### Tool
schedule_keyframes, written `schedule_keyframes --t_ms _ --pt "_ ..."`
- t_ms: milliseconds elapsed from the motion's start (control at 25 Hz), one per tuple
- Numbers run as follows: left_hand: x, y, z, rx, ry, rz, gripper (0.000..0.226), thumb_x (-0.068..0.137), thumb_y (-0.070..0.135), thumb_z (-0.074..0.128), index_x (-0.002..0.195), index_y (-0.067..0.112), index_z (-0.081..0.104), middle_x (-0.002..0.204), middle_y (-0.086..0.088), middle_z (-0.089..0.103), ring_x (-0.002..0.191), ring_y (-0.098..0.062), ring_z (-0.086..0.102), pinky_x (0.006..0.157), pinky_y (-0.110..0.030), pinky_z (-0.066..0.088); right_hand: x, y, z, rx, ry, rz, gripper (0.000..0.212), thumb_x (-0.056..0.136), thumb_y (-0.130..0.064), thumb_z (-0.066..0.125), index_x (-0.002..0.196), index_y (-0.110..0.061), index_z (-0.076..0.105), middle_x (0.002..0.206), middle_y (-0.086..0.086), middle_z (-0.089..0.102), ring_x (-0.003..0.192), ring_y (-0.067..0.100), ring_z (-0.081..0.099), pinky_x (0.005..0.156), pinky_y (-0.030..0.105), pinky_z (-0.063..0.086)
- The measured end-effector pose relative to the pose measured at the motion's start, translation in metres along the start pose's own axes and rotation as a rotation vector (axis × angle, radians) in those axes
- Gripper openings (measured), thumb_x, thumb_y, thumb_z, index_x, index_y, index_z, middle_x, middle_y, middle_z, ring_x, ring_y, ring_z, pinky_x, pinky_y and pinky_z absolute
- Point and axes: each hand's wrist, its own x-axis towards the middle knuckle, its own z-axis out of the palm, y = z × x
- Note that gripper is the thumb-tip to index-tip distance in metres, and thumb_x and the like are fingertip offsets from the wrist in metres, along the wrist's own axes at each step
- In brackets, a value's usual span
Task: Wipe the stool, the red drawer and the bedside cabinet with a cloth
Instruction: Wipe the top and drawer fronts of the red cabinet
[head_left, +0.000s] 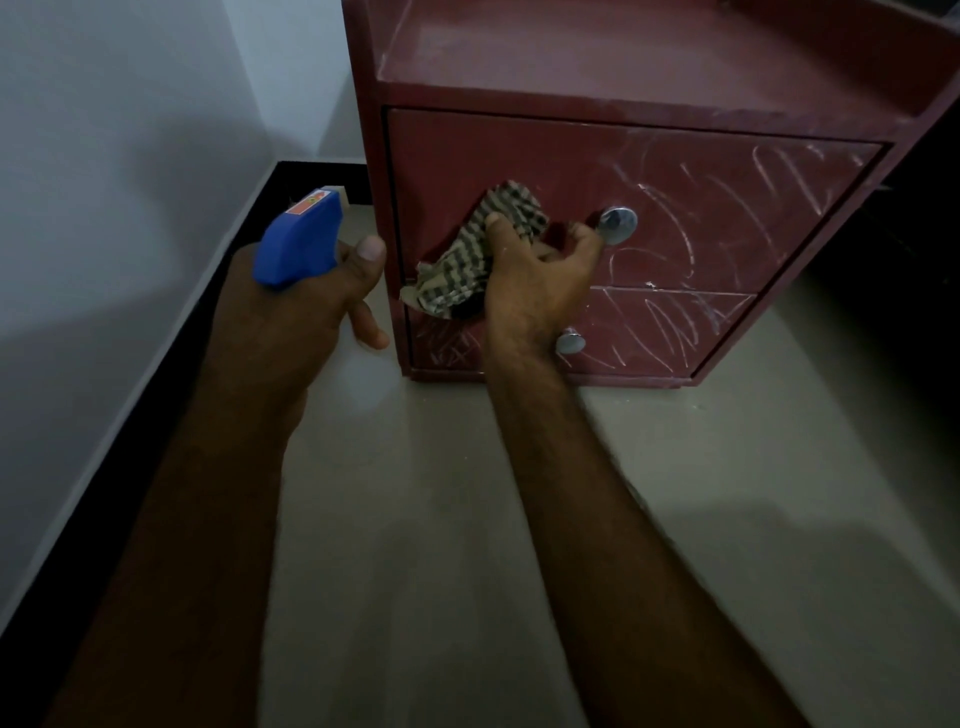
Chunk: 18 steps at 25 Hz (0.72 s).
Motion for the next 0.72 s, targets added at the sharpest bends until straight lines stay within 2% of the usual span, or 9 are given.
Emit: schedule_keyframes --t_ms 80,160,240,360,480,600,720 --pt "0.000 0.000 -0.001 0.001 -0.003 0.007 0.036 0.095 0.036 0.066 0.070 0.061 0.063 0.061 -0.003 0.064 0.078 -0.031 0.073 0.082 -0.024 0.050 -0.001 0.012 -0.005 -0.045 0.006 0.033 0.063 0.076 -0.025 0.091 0.128 -0.020 0.055 0.090 0.002 0.070 0.077 0.013 0.071 0.064 0.027 0.059" --pt "0.000 0.001 0.000 -0.013 -0.010 0.000 0.024 0.097 0.034 0.064 0.078 0.047 0.058 0.065 -0.011 0.063 0.074 -0.021 0.073 0.075 -0.009 0.048 -0.001 0.017 -0.008 -0.070 0.013 0.041 0.061 0.076 -0.023 0.091 0.125 -0.020 0.056 0.092 0.002 0.071 0.079 0.015 0.072 0.067 0.034 0.063" --pt "-0.001 0.002 0.000 -0.018 -0.004 -0.010 0.022 0.098 0.032 0.063 0.082 0.042 0.050 0.068 -0.018 0.062 0.073 -0.016 0.071 0.066 -0.001 0.044 0.001 0.010 -0.008 -0.074 0.015 -0.004 0.060 0.076 -0.023 0.090 0.125 -0.020 0.056 0.092 0.002 0.071 0.080 0.015 0.072 0.068 0.033 0.063" --pt "-0.001 0.002 0.002 -0.021 0.002 -0.006 0.023 0.098 0.030 0.063 0.081 0.042 0.053 0.067 -0.019 0.061 0.085 -0.031 0.070 0.065 -0.001 0.044 0.007 -0.010 -0.004 -0.070 0.032 -0.135 0.059 0.078 -0.025 0.088 0.125 -0.025 0.052 0.090 0.004 0.071 0.079 0.016 0.073 0.066 0.034 0.064" --pt "0.000 0.002 0.003 -0.020 0.000 -0.008 0.027 0.098 0.032 0.064 0.076 0.046 0.057 0.063 -0.014 0.062 0.090 -0.036 0.069 0.066 -0.001 0.044 0.010 -0.016 -0.003 -0.084 0.058 -0.219 0.056 0.078 -0.027 0.087 0.121 -0.027 0.051 0.089 0.002 0.070 0.078 0.017 0.072 0.063 0.034 0.063" --pt "0.000 0.001 0.003 -0.024 -0.003 -0.018 0.025 0.098 0.031 0.064 0.079 0.041 0.050 0.070 -0.025 0.063 0.091 -0.037 0.069 0.074 -0.009 0.046 0.008 -0.003 -0.008 -0.114 0.056 -0.189 0.057 0.078 -0.027 0.089 0.123 -0.022 0.055 0.092 0.000 0.072 0.080 0.014 0.073 0.065 0.031 0.062" --pt "-0.002 0.003 0.003 -0.020 0.004 -0.036 0.027 0.097 0.033 0.064 0.077 0.042 0.049 0.081 -0.035 0.064 0.090 -0.037 0.069 0.067 -0.003 0.044 0.007 0.008 -0.015 -0.104 0.032 -0.120 0.055 0.077 -0.023 0.090 0.122 -0.020 0.058 0.092 0.001 0.072 0.080 0.014 0.073 0.066 0.033 0.064"
